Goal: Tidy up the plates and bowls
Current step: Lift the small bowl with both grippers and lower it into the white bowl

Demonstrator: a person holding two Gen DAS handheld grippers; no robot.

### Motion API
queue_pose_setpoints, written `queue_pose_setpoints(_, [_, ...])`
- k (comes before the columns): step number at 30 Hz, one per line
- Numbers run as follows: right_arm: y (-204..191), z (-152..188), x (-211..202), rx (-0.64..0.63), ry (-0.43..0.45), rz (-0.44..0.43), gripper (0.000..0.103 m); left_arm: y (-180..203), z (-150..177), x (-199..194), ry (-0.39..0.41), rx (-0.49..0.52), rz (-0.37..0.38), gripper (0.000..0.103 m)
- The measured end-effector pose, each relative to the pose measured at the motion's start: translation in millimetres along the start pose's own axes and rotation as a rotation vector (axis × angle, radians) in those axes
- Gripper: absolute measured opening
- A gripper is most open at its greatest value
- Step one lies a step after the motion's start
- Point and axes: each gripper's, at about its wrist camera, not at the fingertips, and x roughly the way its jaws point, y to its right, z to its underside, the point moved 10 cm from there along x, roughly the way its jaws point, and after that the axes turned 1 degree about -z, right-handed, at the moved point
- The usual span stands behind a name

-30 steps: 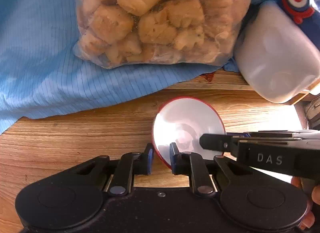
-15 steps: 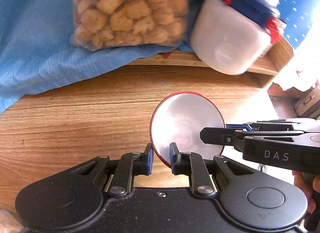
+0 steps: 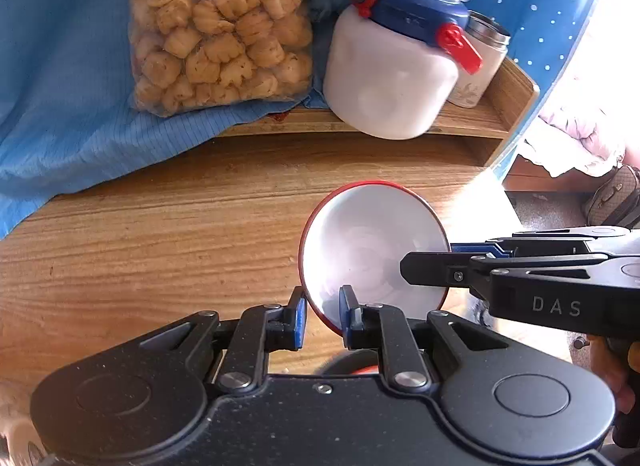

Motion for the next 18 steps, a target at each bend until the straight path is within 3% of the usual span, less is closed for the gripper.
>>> queue_pose_setpoints(18, [-1.9,19.2,-34.0,0.007,0.005,-0.007,0.017,19.2,19.0,-30.2,0.078,-0.025,0.069,0.018])
